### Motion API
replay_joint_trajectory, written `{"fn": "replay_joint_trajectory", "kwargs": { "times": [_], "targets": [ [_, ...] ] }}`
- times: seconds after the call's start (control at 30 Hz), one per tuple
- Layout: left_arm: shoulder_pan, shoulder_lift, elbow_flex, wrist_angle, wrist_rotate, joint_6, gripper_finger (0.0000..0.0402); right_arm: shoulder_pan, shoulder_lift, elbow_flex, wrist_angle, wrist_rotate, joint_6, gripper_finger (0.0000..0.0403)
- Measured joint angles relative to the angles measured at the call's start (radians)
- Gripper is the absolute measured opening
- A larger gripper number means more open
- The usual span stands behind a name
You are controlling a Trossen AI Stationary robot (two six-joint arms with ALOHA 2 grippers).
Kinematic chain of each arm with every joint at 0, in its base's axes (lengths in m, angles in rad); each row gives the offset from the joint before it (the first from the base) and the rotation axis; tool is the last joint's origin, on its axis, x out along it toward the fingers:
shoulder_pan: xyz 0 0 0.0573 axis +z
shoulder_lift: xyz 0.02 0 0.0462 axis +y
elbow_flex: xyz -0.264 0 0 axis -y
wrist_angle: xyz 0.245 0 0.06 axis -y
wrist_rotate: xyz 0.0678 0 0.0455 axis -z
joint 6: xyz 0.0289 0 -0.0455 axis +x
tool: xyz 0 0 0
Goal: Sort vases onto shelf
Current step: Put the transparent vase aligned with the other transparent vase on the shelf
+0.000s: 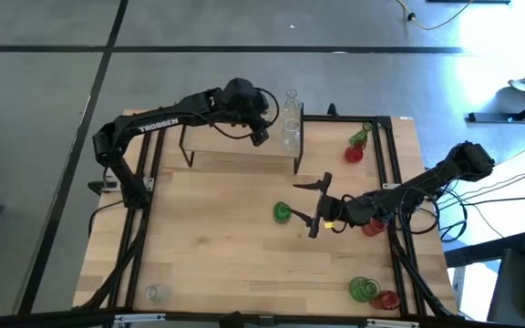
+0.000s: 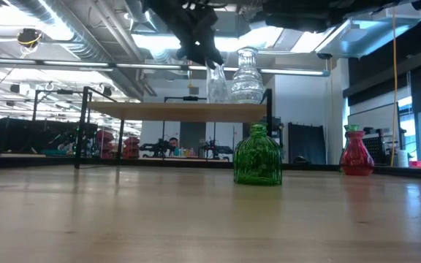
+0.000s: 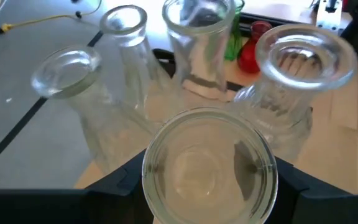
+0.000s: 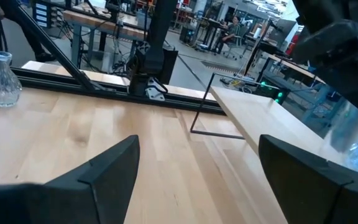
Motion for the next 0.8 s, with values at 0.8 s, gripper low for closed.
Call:
{"fn": "replay_joint_trajectory", "kwargs": {
  "times": [0.8],
  "targets": [
    [-0.002,0.005,0.0,0.006,0.003,0.006,0.0194,-0.039,0.0,0.0,-0.03,-0.009,0.016,0.0316]
  ]
}}
